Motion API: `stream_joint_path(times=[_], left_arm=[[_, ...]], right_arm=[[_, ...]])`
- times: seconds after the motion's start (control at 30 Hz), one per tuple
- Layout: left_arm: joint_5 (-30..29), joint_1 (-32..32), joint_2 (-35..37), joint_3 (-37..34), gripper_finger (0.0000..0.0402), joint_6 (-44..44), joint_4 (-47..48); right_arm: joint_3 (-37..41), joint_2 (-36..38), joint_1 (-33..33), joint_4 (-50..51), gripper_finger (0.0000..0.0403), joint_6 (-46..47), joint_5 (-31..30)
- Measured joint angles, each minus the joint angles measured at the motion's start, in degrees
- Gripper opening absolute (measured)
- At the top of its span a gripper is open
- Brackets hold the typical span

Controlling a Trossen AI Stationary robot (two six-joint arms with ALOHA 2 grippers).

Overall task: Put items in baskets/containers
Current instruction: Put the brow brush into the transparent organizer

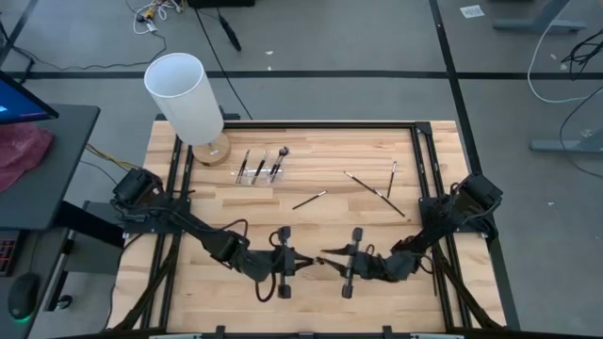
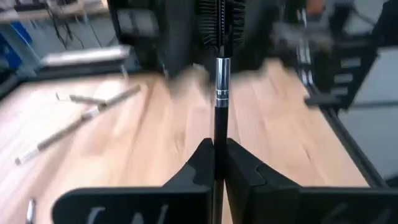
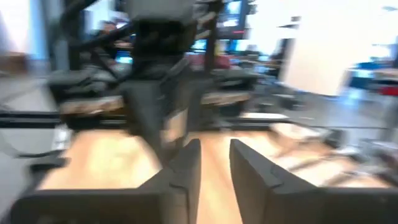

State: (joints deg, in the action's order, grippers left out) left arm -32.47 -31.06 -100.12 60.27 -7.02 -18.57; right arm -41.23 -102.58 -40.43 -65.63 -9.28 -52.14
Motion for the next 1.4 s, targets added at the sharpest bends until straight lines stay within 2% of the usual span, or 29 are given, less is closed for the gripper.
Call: stream_joint_path(times=[0.13, 0.23, 0.37, 0.5, 0.6, 0.7, 0.83, 0.97, 1.07, 1.23, 1.4], left_arm=[[-1.1, -0.5, 0.0, 0.0, 0.0015, -4.6, 6.6], [-5.4, -0.5, 0.5, 0.0, 0.0016, -7.2, 12.3], [-11.3, 0.4, 1.9, 0.0, 0.0016, -10.6, 19.4], [-13.9, 1.7, 4.3, 0.0, 0.0017, -13.3, 28.8], [-15.8, 3.0, 7.8, -3.5, 0.0017, -15.2, 31.3], [-15.5, 4.7, 13.7, -10.6, 0.0017, -17.7, 29.4], [-15.1, 7.8, 22.2, -20.7, 0.0016, -16.5, 18.7], [-14.3, 12.9, 29.3, -27.5, 0.0016, -11.9, 7.2], [-12.1, 18.5, 32.6, -29.7, 0.0014, -8.5, 3.3], [-6.6, 28.3, 33.5, -29.9, 0.0016, -3.1, -1.1], [-4.3, 36.7, 33.4, -29.9, 0.0015, -2.8, -0.4]], right_arm=[[0.0, 1.5, -3.6, 0.0, 0.0114, -4.9, -12.8], [0.0, 2.6, -6.0, -0.2, 0.0127, -7.4, -18.9], [0.0, 2.8, -7.6, 0.0, 0.0131, -7.1, -19.6], [0.0, 2.8, -7.9, 2.0, 0.0127, -3.9, -18.8], [0.0, 2.8, -7.9, 3.9, 0.0122, -1.3, -18.7], [0.0, 2.8, -7.8, 6.0, 0.0117, 0.8, -17.8], [0.0, 2.8, -7.3, 7.9, 0.0114, 3.4, -14.8], [0.0, 2.8, -5.9, 9.1, 0.0114, 5.2, -11.7], [0.0, 2.8, -4.5, 9.9, 0.0114, 7.1, -9.7], [0.0, 2.8, -2.4, 10.3, 0.0114, 9.4, -5.2], [0.0, 2.8, -1.1, 10.1, 0.0114, 10.6, -1.6]])
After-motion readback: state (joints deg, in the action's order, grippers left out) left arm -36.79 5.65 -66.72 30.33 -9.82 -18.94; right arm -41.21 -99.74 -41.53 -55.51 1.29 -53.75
